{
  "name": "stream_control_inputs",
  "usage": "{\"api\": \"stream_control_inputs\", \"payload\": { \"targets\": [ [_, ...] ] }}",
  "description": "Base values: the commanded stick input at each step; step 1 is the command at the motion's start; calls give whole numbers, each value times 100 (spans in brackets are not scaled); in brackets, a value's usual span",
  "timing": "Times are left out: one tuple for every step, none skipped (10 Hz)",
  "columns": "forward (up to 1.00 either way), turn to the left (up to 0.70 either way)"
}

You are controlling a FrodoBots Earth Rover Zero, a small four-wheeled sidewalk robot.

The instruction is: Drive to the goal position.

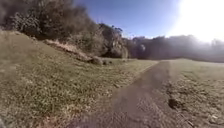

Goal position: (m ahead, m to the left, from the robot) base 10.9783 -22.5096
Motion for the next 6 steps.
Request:
{"api": "stream_control_inputs", "payload": {
  "targets": [
    [60, -15],
    [60, -15],
    [60, -15],
    [60, -15],
    [60, -15],
    [60, -15]
  ]
}}
